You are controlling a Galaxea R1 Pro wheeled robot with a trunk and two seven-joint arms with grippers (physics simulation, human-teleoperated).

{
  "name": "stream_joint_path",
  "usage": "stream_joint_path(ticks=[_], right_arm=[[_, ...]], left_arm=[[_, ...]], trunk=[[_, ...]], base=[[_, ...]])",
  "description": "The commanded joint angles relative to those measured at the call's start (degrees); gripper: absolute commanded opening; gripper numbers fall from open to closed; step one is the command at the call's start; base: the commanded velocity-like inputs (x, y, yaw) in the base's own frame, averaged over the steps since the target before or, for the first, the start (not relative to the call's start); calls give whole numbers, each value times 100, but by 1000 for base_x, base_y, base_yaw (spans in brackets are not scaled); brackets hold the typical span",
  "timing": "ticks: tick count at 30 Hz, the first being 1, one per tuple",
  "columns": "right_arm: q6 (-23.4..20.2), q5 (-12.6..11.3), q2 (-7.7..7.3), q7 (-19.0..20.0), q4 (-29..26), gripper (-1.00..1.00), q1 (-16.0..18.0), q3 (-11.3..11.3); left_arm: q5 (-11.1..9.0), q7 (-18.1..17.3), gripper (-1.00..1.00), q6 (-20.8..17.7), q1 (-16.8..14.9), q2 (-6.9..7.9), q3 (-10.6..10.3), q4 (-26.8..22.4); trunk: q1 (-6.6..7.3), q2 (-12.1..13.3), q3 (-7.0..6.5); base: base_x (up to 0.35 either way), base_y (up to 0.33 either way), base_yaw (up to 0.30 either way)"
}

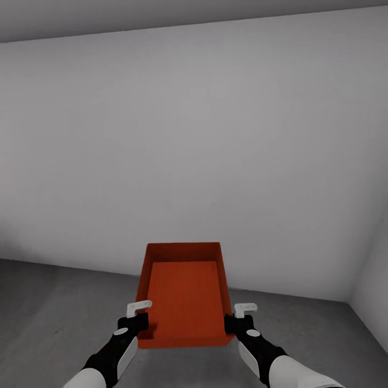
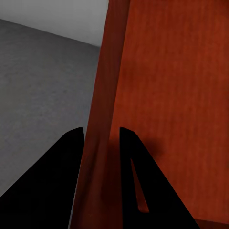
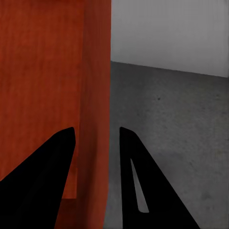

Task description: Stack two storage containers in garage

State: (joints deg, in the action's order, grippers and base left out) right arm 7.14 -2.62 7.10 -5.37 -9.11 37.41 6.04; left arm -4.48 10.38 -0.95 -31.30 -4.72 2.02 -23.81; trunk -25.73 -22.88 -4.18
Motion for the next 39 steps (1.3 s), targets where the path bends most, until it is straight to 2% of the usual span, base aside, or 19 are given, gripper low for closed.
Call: stream_joint_path(ticks=[1,10,19,39], right_arm=[[20,-54,-60,-45,23,-100,2,-50],[24,-54,-60,-44,25,-100,1,-50],[24,-54,-60,-56,27,-100,2,-50],[24,-54,-60,-61,23,-100,1,-50]], left_arm=[[53,34,-100,78,-3,94,88,-27],[53,34,-100,77,-5,94,91,-27],[55,34,-100,78,-5,94,97,-27],[55,34,-100,78,-6,94,92,-29]], trunk=[[-5,-4,2],[-5,-4,2],[-5,-4,2],[-5,-4,2]], base=[[320,0,-1],[313,0,0],[59,0,-11],[0,0,-226]])
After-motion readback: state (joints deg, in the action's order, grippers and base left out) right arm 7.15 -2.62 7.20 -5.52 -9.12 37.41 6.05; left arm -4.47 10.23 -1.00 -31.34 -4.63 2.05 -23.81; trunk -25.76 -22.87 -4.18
